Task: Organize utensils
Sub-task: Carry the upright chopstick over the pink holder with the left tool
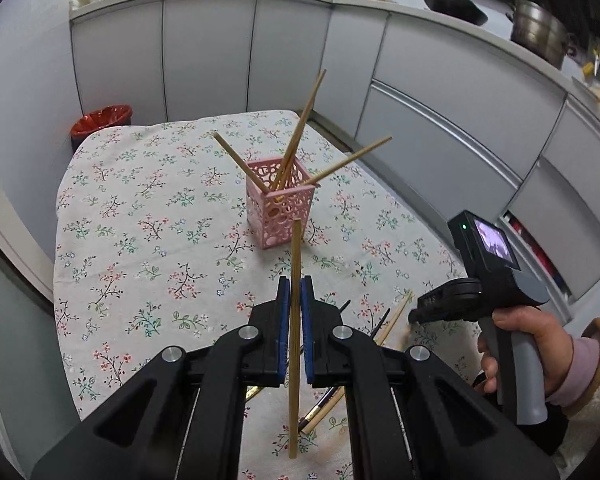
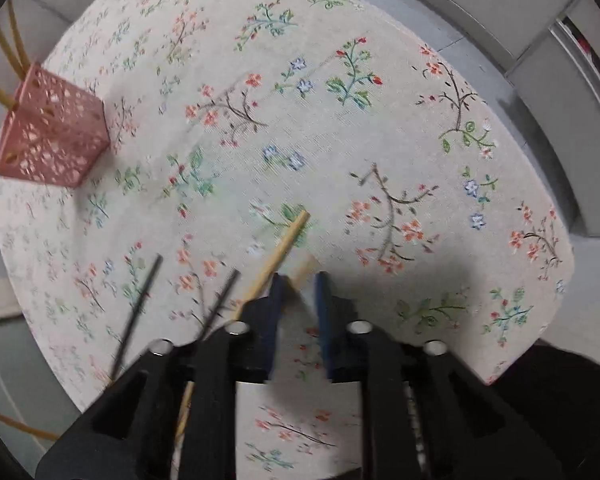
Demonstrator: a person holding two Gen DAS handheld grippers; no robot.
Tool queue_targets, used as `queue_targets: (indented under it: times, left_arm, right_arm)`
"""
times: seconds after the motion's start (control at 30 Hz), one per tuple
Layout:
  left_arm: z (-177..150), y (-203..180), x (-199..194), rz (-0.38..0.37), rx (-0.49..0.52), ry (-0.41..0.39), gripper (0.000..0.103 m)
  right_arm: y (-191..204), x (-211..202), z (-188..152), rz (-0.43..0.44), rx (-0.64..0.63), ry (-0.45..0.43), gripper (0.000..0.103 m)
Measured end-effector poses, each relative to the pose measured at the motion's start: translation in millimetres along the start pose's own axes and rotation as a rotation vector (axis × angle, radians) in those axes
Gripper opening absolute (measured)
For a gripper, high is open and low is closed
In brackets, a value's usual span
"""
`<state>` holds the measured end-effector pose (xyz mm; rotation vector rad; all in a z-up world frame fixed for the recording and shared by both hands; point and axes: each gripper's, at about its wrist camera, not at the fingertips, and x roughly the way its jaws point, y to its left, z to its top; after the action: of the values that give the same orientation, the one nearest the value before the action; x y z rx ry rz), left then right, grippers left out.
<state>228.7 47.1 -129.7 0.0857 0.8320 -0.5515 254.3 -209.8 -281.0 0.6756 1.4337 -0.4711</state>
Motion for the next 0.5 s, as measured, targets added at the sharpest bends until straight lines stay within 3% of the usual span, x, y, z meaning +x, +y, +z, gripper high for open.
queue_targets:
  times: [0.1,0.2,0.27,0.33,0.37,0.5]
  left_arm:
    - [0.8,1.3,-2.7,-0.007,-0.004,-0.01,0.006]
    - [0.9,-0.1,-2.7,-0.007,-0.002,-0.008,0.006]
    - [0.7,-1.6,-3.5,-0.004,-0.001,-0.008,0.006]
    - [0.3,-2.0,-5.3,-0.008,-0.002,-0.011,0.006]
    - [0.0,-2.7,-6.9,-0.011,-0.004,-0.014,0.006]
    - [-1.0,-10.2,-15.2,-0.028,0.006,-0.031,0.006]
  right_arm:
    - [-4.5,3.3,5.1,0.014,0.062,0.026,0.008]
    - [8.4,5.5,3.0,-0.003,0.045,0.001,0.023]
    - [17.1,6.9,-3.9,-0.054,0.007,-0.037,0.024]
    - [22.1,7.1,-13.2,-0.092,-0.025,-0.1,0.018]
    - [21.7,7.5,-16.7,-0.084,-0.027,-0.119,0.009]
    - [-0.4,6.5,-20.5,0.102,0.031,-0.144,0.004]
